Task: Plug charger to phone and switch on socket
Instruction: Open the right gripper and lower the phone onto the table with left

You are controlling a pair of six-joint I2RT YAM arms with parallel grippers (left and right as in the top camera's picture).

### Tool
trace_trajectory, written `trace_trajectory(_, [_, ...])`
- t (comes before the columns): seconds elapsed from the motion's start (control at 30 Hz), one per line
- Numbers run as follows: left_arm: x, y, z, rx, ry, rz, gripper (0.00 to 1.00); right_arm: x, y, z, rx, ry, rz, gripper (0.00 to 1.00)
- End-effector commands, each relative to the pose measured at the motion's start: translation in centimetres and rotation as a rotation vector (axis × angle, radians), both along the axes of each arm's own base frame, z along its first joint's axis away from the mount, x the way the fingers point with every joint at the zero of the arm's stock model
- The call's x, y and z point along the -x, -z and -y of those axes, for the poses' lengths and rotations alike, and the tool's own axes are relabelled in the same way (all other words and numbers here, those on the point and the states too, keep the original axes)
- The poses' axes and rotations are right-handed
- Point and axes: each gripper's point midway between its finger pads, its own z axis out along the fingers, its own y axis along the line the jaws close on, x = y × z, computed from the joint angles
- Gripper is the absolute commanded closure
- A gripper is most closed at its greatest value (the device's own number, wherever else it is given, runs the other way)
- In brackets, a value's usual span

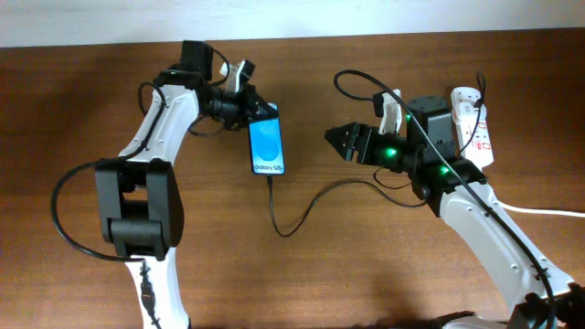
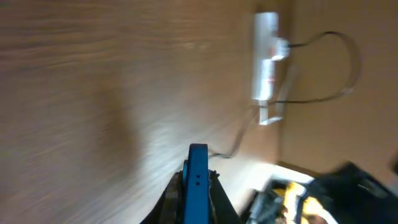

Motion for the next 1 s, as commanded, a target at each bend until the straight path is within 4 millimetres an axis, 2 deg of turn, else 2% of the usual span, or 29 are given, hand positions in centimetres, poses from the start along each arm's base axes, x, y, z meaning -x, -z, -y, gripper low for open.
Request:
trace_trajectory(0.0, [-0.2,3.5,-1.6,-0.167,-0.032,-0.011,1.0,-0.6,0.1,0.8,0.069,0.058,0.023,0.27])
trace_trajectory(0.07, [-0.1,5.2,-1.6,-0.174,-0.029,-0.048,1.0,-0.5,0.7,0.9,0.104,0.079,0.01,0.27])
trace_trajectory(0.13, [0.2,8.2,-1.7,-0.182,-0.025,-0.11,1.0,-0.5,1.0,0.8,0.132,0.094,0.008,0.27])
trace_trajectory(0.2, [0.3,10.1,-1.8,-0.187,-0.024,-0.138,1.0,-0.6,1.1,0.9,0.136,0.099,0.009,0.27])
trace_trajectory(0.37, [0.3,12.1,-2.1,-0.211,-0.029,-0.154,1.0,-0.6,1.1,0.9,0.136,0.099,0.009,0.27])
trace_trajectory(0.43, [0.4,12.9,-2.2,-0.219,-0.028,-0.17,0.79,-0.5,1.1,0.9,0.137,0.099,0.006,0.27])
trace_trajectory(0.53, [0.4,13.4,-2.8,-0.261,-0.038,-0.169,0.6,-0.5,1.1,0.9,0.137,0.098,0.006,0.27])
trace_trajectory(0.6, [0.2,14.0,-3.7,-0.322,-0.054,-0.165,0.54,-0.5,1.1,0.9,0.137,0.098,0.005,0.27])
trace_trajectory(0.67, [0.0,14.5,-4.8,-0.387,-0.071,-0.157,0.53,-0.5,1.1,0.9,0.142,0.093,0.011,0.27])
trace_trajectory(0.73, [-0.5,15.1,-7.2,-0.509,-0.109,-0.15,0.46,-0.5,1.2,0.9,0.145,0.092,0.009,0.25])
trace_trajectory(0.83, [-0.9,15.4,-11.8,-0.721,-0.169,-0.155,0.45,-0.5,1.2,0.9,0.147,0.09,0.011,0.25])
trace_trajectory(0.9, [-1.0,15.4,-12.8,-0.781,-0.18,-0.151,0.44,-0.5,1.2,0.9,0.149,0.089,0.013,0.24])
trace_trajectory(0.97, [-1.2,15.2,-13.0,-0.79,-0.185,-0.145,0.44,-0.4,1.3,0.9,0.15,0.088,0.01,0.24])
